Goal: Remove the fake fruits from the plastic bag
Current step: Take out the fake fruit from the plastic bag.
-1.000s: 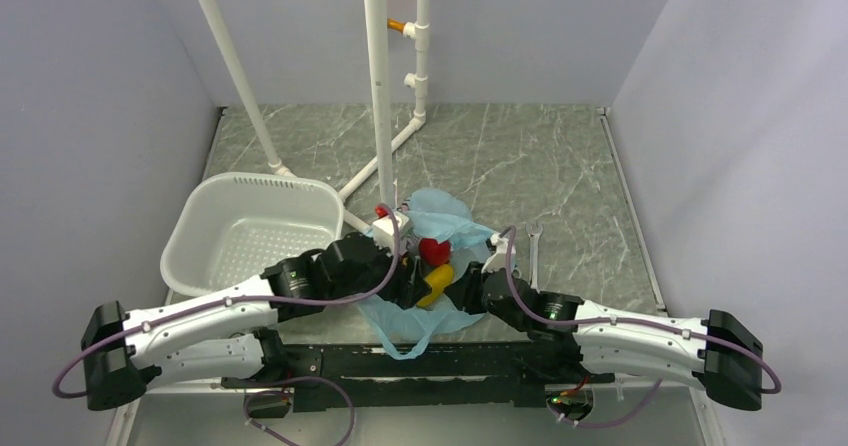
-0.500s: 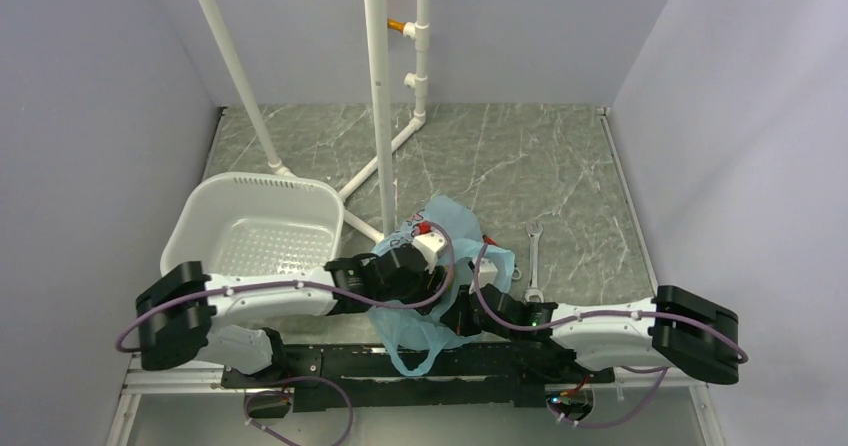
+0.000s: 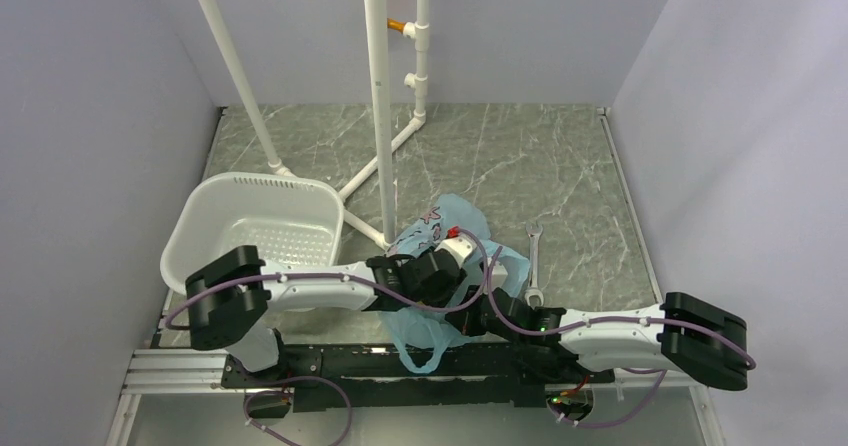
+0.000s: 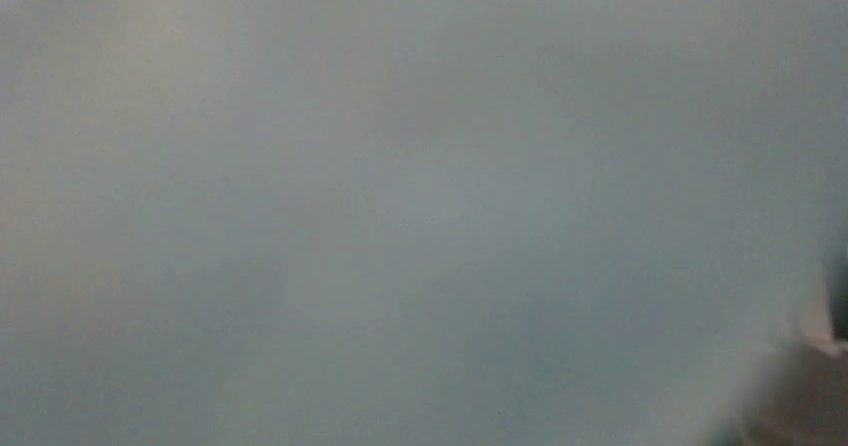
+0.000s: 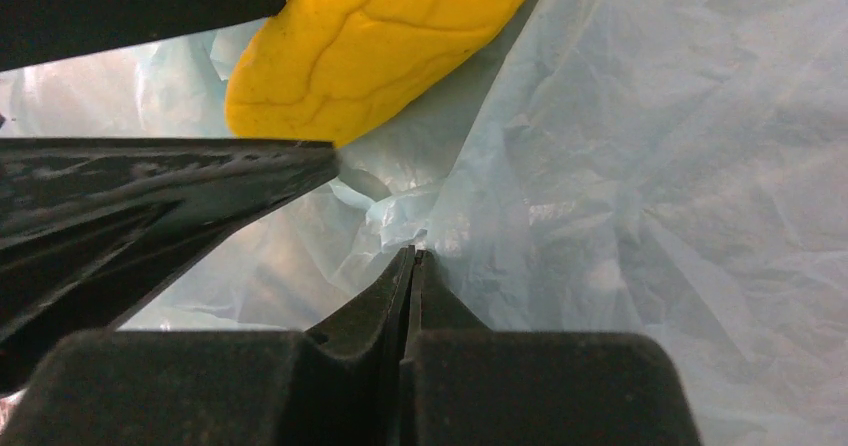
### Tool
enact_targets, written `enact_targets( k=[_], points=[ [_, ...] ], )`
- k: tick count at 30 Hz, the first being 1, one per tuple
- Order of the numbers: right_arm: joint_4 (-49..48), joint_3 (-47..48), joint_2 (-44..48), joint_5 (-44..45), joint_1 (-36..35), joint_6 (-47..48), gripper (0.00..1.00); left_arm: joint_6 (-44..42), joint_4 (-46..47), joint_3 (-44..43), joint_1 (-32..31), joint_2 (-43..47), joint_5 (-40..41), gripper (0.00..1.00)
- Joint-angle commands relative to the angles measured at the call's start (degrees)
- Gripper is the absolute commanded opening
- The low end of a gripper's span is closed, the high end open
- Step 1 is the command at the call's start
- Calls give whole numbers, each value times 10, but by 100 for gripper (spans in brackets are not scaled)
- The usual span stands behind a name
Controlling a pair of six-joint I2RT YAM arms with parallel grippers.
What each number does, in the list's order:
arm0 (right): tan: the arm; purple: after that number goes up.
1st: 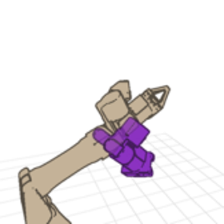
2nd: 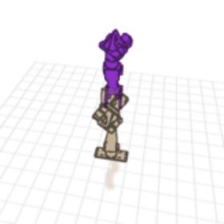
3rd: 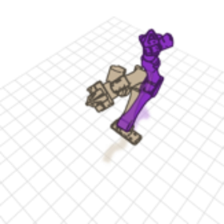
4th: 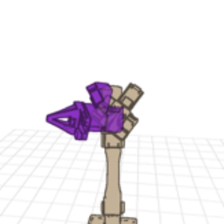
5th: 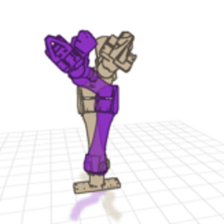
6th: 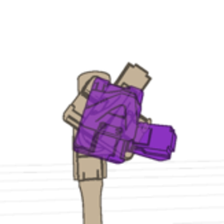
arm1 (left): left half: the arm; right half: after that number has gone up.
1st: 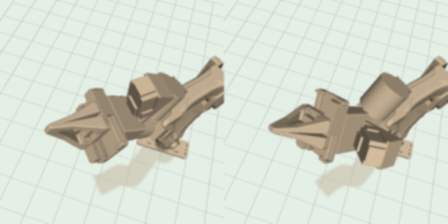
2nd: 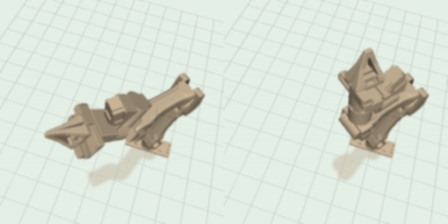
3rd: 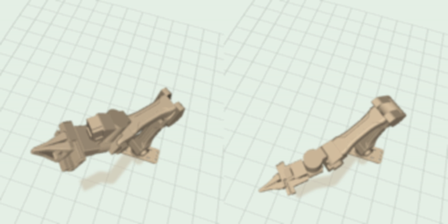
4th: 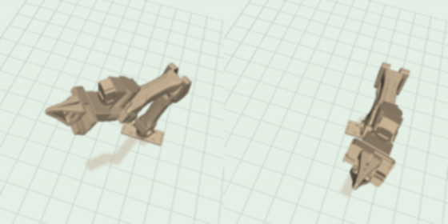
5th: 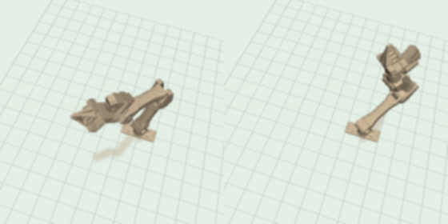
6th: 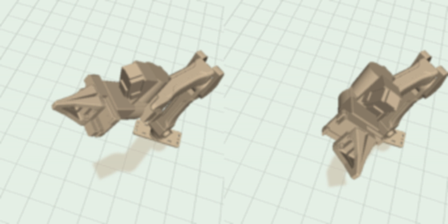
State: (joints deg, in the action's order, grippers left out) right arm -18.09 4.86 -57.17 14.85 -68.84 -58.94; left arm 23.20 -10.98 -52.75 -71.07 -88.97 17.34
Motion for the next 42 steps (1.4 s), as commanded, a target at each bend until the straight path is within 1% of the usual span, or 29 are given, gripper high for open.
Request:
enact_targets(
  k=[1, 3, 5, 8, 12, 16, 18, 20, 23, 25, 28, 32, 34, 37, 42],
  points=[
    [-32, 13, -1, 20, -2, 4, 0, -17, -32, -38, -6, -37, 50, 58],
    [-51, 9, -10, 16, -3, 3, 0, -18, -41, -43, -9, -45, 70, 63],
    [-48, 12, -22, 21, -2, 3, 0, -23, -37, -42, -10, -52, 73, 66],
    [-39, 12, -27, 25, -1, -4, 0, -28, -34, -44, -10, -72, 72, 66],
    [-69, -1, -17, 27, -2, -5, 0, -29, -49, -55, -13, -97, 78, 65],
    [-31, 4, -18, 46, -2, -12, 0, -33, -40, -53, -15, -100, 84, 59],
    [-36, 2, -4, 48, -2, -13, 0, -36, -45, -58, -14, -103, 82, 54],
    [-51, -7, 3, 50, -2, -19, 2, -38, -50, -63, -15, -104, 83, 43],
    [-30, -2, -2, 62, -2, -23, 3, -41, -51, -60, -16, -95, 81, 29],
    [-14, 1, -3, 67, -2, -25, 3, -43, -52, -57, -18, -79, 77, 23],
    [-37, -7, 8, 62, -2, -23, 4, -41, -64, -57, -22, -40, 67, 19],
    [-22, -1, 0, 70, -3, -19, 4, -29, -51, -33, -24, 15, 37, 17],
    [-17, -2, 3, 71, -2, -26, 4, -23, -30, -9, -24, 45, 15, 17],
    [-60, -20, 10, 65, -2, -27, 4, -20, 16, 36, -24, 95, -37, 16],
    [-20, -13, 19, 82, -3, -27, 3, -34, 98, 101, -24, 170, -141, 15]
  ],
)
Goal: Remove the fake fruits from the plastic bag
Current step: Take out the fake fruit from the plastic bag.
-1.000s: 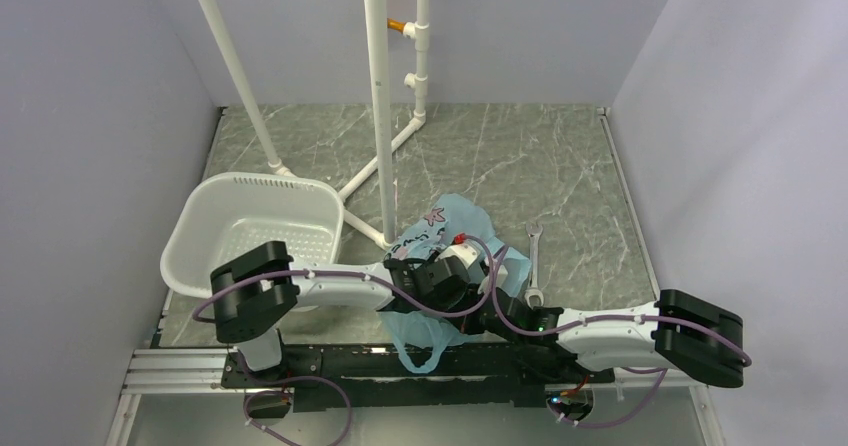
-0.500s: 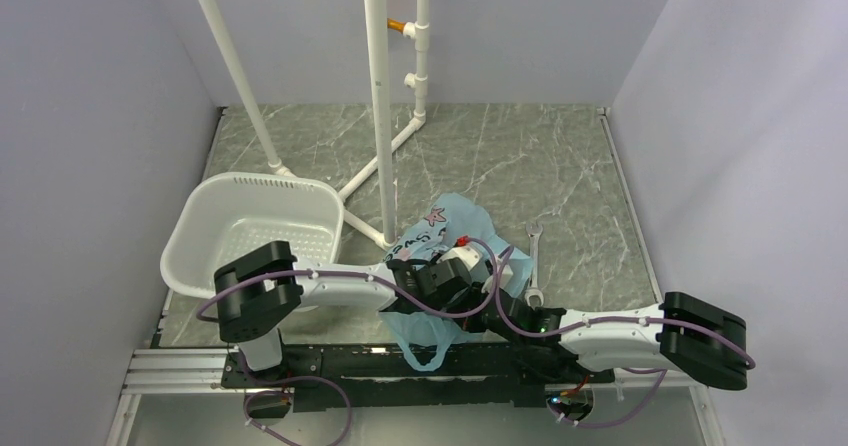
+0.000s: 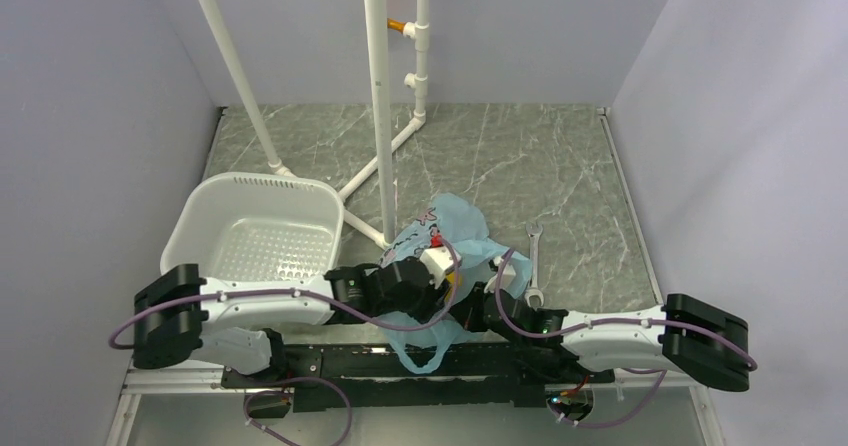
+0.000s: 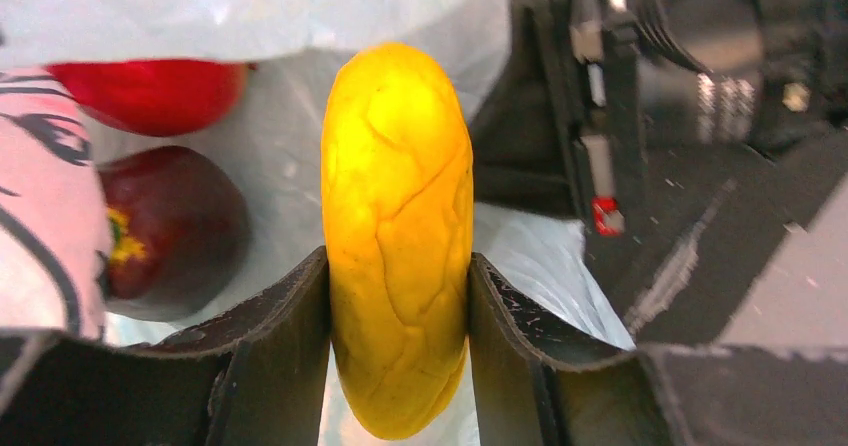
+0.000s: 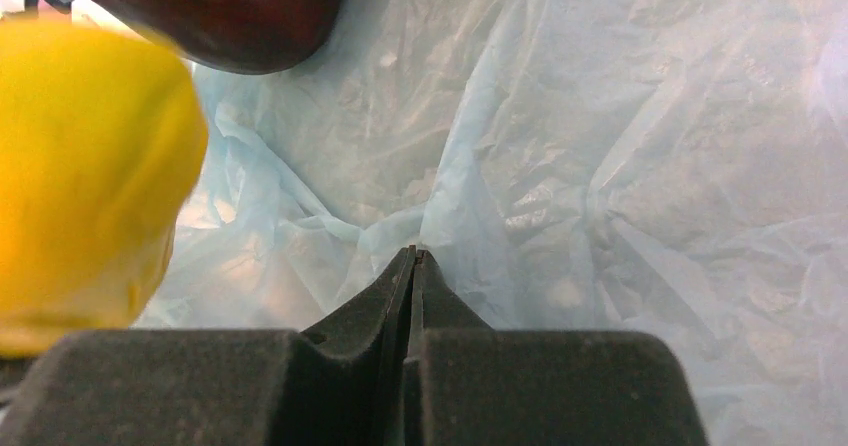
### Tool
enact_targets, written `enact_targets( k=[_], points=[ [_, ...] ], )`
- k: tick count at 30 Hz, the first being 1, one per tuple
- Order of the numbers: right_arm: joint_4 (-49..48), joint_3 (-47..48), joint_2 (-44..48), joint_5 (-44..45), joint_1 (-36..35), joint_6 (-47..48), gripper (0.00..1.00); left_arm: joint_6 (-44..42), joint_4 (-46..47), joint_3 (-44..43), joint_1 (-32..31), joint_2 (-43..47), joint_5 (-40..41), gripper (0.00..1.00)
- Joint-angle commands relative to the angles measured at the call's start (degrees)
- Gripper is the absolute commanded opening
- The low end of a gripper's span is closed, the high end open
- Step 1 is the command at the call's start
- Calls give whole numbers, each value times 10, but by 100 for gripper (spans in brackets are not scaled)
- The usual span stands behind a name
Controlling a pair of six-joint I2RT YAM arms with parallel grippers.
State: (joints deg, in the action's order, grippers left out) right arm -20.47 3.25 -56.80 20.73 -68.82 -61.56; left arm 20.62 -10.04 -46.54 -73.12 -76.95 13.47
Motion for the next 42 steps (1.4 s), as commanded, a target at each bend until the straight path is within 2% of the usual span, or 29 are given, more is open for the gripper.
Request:
enact_targets(
  k=[1, 4, 9, 13, 16, 18, 21, 26, 29, 35, 38, 42],
  points=[
    [2, 0, 21, 24, -3, -3, 3, -9, 95, 48, -4, 64, -119, 15],
    [-31, -13, 31, 24, -2, -1, 4, -16, 125, 65, -4, 107, -153, 15],
    [-2, 4, 12, 31, -2, -1, 3, -13, 178, 105, -4, 218, -184, 15],
    [-41, -6, 5, 19, -2, 1, 3, -4, 174, 110, -4, 292, -148, 17],
    [-13, 10, -9, 25, -2, 4, 3, 3, 191, 124, -4, 344, -137, 17],
    [-5, 12, -4, 26, -2, 2, 2, 21, 187, 132, -4, 375, -80, 13],
    [-41, -3, 2, 16, -2, 3, 3, 53, 99, 108, -4, 405, 41, 10],
    [-8, 15, -17, 24, -2, 5, 2, 107, -184, 8, -3, 419, 269, 6],
    [-38, 0, -3, 16, -2, 7, 3, 144, -312, -26, -3, 438, 363, 6],
    [-15, 24, -36, 21, -2, 11, 2, 231, -441, -36, -3, 507, 479, 10],
    [-45, 17, -34, 6, -2, 15, 2, 274, -493, -30, -3, 526, 525, 10],
    [-29, 25, -49, 16, -1, 14, 2, 299, -513, 3, -3, 519, 551, 19]
  ],
)
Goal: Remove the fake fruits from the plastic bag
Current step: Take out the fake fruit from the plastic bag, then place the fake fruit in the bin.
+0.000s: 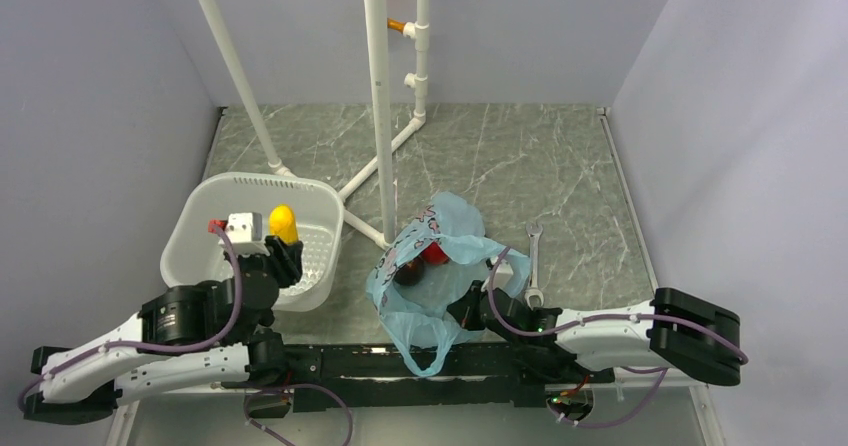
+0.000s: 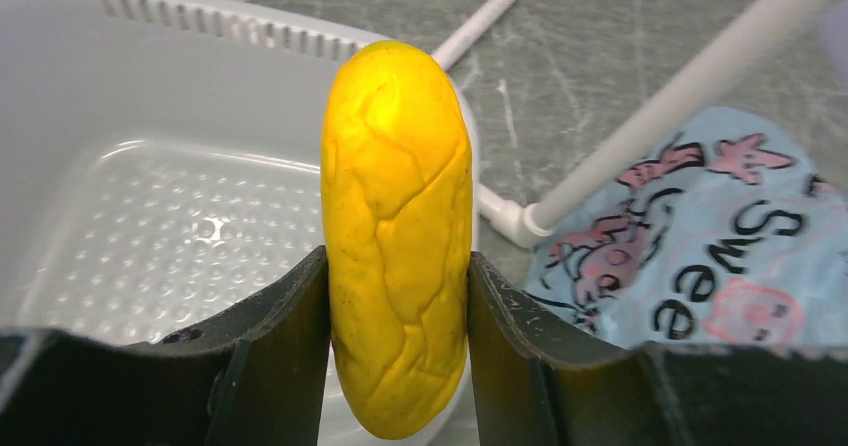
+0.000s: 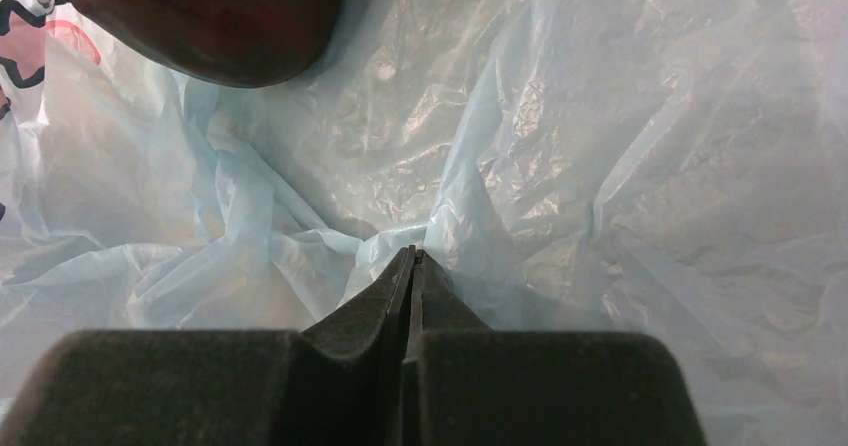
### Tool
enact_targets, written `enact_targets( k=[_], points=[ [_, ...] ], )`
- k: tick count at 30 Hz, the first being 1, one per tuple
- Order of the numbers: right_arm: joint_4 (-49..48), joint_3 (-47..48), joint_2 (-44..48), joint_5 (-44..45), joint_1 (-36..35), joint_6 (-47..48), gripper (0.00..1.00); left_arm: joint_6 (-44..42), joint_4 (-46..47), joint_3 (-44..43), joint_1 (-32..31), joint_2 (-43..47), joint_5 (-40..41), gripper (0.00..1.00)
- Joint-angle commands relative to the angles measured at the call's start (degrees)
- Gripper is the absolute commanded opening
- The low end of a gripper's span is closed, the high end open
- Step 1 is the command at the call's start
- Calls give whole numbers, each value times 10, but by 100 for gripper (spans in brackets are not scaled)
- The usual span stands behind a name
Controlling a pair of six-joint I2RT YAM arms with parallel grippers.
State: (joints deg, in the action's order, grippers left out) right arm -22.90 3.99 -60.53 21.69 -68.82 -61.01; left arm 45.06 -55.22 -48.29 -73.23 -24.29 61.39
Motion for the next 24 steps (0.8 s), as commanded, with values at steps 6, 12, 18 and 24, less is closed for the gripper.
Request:
enact_targets(
  k=[6, 12, 18, 24],
  points=[
    [-27, 5, 2, -4, -1, 7, 2, 18, -42, 29, 20, -68, 48, 13],
    [-3, 17, 1, 2, -1, 9, 1, -155, 146, 76, 235, -138, -246, 0],
    [-1, 13, 2, 4, -2, 8, 1, -159, 171, 89, 312, -167, -293, 1],
    [-33, -4, 11, -5, -1, 5, 1, -147, 159, 85, 335, -202, -323, 33]
  ],
)
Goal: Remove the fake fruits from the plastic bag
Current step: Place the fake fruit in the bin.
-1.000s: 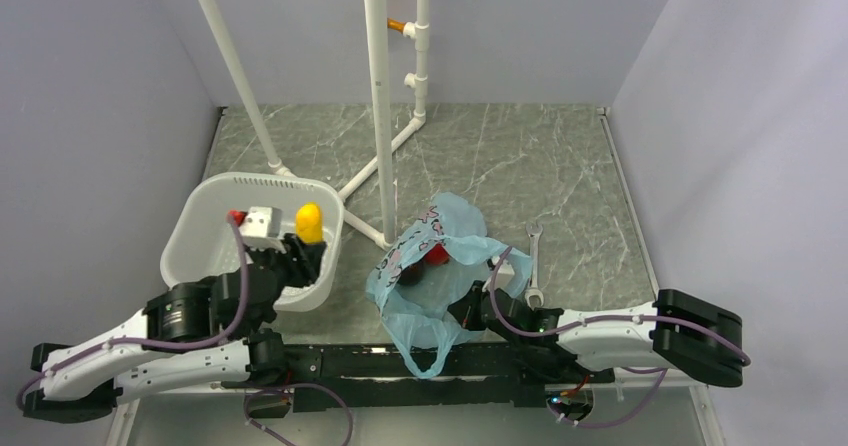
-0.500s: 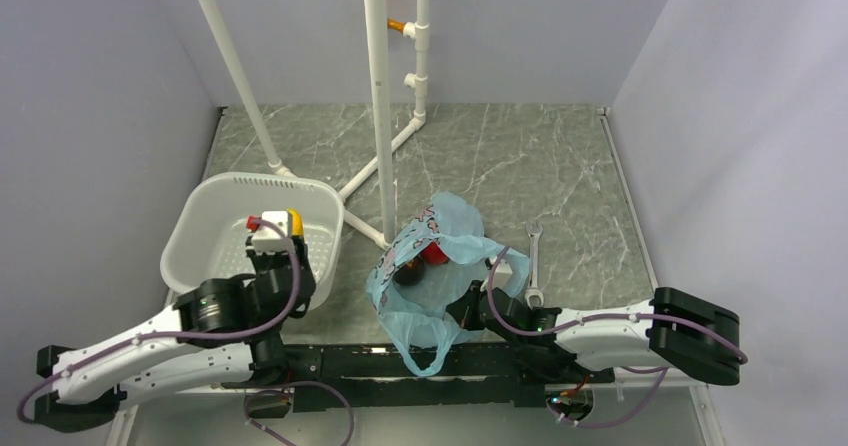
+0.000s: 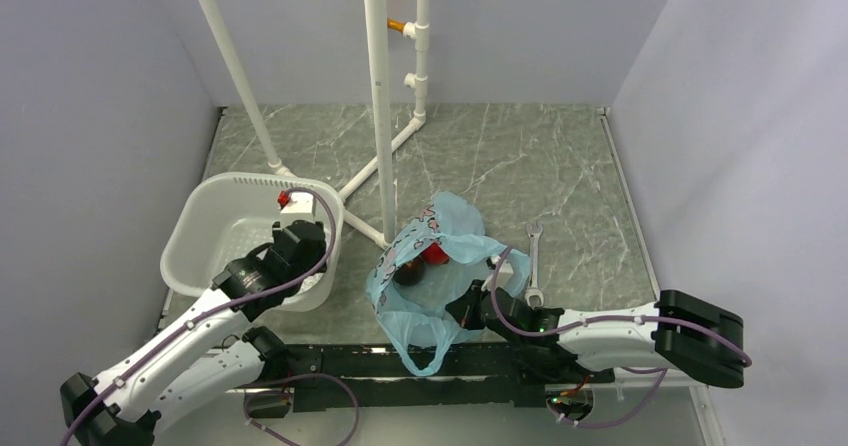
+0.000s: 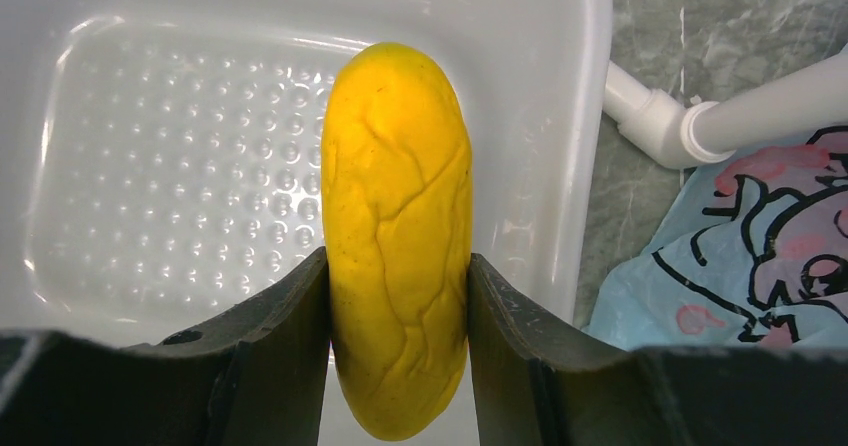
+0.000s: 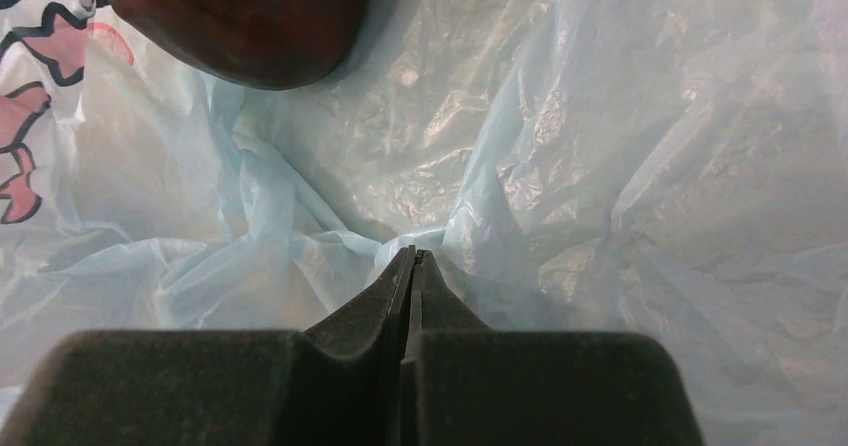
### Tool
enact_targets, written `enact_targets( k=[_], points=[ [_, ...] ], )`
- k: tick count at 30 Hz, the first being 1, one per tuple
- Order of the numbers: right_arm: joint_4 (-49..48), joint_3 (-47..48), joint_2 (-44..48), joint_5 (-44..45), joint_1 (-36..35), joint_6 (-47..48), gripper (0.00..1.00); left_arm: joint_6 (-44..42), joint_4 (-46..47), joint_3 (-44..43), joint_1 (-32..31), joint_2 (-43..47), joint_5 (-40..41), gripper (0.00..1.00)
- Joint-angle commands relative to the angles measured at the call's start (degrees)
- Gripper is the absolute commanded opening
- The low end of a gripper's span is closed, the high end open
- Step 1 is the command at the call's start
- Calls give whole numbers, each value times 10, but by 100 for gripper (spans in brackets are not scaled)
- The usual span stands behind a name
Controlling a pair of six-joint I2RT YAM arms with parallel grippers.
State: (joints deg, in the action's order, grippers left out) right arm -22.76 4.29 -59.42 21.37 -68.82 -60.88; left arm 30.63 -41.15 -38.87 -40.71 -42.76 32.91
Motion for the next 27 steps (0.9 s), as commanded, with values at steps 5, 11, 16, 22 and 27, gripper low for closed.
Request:
enact_targets(
  k=[5, 11, 16, 22, 27],
  points=[
    [-6, 16, -18, 2, -1, 14, 0, 2, 6, -15, 11, -29, -38, 60],
    [-17, 20, -34, -3, -1, 19, 0, 1, -11, -30, 12, -3, -57, 90],
    [-37, 7, -18, -8, -1, 20, 0, -17, -28, -57, 12, 29, -90, 92],
    [-12, 24, -35, -3, 0, 20, 0, -50, 51, -67, 11, 101, -281, 91],
    [-36, 17, -42, -12, -1, 19, 0, -35, 142, -57, 11, 108, -455, 87]
  ],
)
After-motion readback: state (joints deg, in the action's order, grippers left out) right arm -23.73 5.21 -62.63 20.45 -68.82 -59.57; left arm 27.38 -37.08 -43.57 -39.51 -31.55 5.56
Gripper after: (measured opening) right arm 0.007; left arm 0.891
